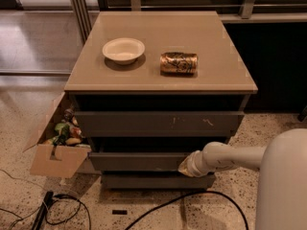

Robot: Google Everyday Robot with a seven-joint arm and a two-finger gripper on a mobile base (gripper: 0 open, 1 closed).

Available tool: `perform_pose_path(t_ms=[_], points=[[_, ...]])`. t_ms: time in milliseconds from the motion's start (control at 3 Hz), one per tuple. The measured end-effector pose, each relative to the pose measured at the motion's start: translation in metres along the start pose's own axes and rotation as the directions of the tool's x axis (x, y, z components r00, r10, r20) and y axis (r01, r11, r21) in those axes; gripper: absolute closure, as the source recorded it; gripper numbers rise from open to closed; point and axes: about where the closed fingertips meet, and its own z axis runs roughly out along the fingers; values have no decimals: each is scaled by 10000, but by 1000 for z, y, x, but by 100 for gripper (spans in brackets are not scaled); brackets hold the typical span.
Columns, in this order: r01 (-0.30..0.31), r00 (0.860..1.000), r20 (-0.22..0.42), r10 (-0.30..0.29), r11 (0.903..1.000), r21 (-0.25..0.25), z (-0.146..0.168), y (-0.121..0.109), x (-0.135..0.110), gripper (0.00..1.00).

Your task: Close middle drawer

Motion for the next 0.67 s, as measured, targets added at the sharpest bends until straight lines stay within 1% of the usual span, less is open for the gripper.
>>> perform_pose_path(t_ms=[667], points=[[1,10000,0,-1,10000,-5,0,0,0,41]])
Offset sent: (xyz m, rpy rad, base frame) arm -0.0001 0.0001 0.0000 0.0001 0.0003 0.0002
